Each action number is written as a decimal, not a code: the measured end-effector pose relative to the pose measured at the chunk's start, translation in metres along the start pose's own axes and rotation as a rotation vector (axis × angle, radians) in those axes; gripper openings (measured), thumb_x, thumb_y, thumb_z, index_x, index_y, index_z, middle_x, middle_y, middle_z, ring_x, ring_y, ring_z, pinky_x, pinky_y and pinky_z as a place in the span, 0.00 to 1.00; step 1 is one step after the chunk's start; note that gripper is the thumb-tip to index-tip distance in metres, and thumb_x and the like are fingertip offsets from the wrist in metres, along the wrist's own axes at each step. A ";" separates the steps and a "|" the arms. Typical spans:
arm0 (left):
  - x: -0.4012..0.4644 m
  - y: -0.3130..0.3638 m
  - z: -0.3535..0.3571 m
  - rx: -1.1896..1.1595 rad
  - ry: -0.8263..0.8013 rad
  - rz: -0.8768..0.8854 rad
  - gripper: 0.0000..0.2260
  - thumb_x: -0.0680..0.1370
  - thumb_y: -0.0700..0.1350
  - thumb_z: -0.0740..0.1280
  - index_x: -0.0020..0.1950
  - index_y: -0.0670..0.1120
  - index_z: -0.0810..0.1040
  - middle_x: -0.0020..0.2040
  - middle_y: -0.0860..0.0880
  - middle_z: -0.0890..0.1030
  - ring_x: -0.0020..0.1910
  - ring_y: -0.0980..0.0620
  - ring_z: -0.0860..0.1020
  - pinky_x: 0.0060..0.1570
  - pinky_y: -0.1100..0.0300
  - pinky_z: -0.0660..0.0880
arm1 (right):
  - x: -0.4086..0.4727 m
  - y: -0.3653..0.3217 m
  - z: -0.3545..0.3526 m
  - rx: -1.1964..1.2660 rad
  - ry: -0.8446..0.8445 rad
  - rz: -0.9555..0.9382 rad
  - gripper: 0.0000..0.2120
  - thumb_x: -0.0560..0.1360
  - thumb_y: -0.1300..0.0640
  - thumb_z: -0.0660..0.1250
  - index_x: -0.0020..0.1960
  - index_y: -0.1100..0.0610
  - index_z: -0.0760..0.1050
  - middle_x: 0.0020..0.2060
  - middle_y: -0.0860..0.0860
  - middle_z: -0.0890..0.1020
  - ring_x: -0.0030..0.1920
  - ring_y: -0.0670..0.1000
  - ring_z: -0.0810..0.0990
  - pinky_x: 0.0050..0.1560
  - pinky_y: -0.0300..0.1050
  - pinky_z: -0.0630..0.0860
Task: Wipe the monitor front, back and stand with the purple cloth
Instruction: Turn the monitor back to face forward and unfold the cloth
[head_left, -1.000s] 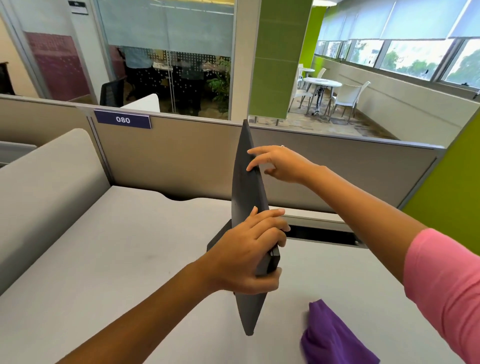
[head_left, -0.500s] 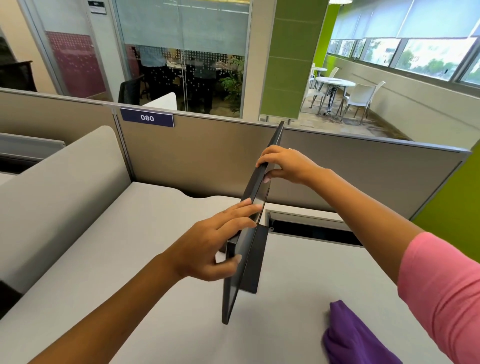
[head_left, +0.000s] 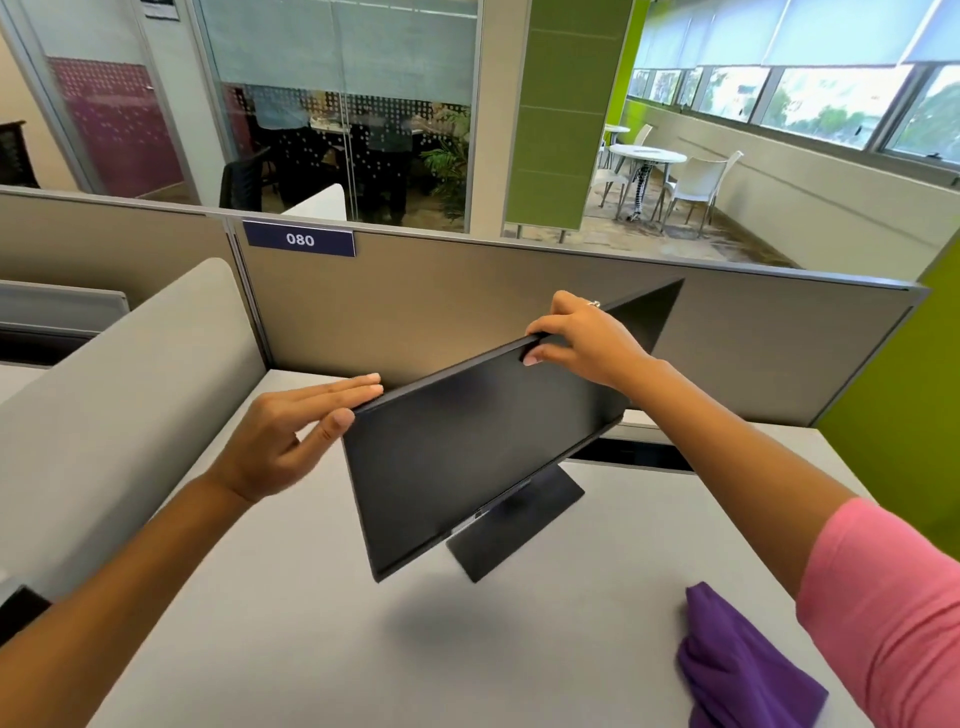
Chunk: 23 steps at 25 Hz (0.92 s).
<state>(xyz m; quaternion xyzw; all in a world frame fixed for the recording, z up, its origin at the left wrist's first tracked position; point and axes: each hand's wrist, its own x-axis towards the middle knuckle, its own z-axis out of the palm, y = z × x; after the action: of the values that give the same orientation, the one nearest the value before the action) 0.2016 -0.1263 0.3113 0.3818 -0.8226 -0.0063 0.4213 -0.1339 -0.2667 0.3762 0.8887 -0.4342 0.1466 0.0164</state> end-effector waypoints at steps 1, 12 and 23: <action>0.000 -0.011 -0.005 0.028 0.021 -0.025 0.18 0.81 0.49 0.58 0.61 0.39 0.78 0.61 0.46 0.79 0.61 0.52 0.78 0.60 0.58 0.75 | -0.002 0.000 0.000 -0.001 0.026 0.027 0.21 0.70 0.42 0.69 0.57 0.53 0.79 0.45 0.50 0.69 0.46 0.50 0.70 0.44 0.48 0.73; 0.058 -0.028 0.022 0.372 -0.095 -0.009 0.22 0.79 0.53 0.56 0.65 0.42 0.77 0.64 0.45 0.77 0.66 0.46 0.73 0.67 0.49 0.65 | -0.007 -0.011 0.016 -0.093 0.226 0.324 0.21 0.71 0.41 0.67 0.56 0.55 0.80 0.43 0.52 0.68 0.49 0.57 0.70 0.48 0.48 0.68; 0.119 -0.042 0.074 0.401 -0.155 -0.133 0.20 0.81 0.49 0.58 0.68 0.40 0.72 0.63 0.42 0.77 0.65 0.42 0.73 0.68 0.41 0.61 | -0.004 0.001 0.022 0.152 0.265 0.403 0.18 0.74 0.43 0.65 0.59 0.51 0.78 0.47 0.48 0.70 0.52 0.47 0.71 0.59 0.47 0.56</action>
<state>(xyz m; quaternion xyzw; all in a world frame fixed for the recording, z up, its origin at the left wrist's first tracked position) 0.1339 -0.2543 0.3313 0.5097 -0.8104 0.1004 0.2709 -0.1315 -0.2681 0.3538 0.7559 -0.5844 0.2944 -0.0234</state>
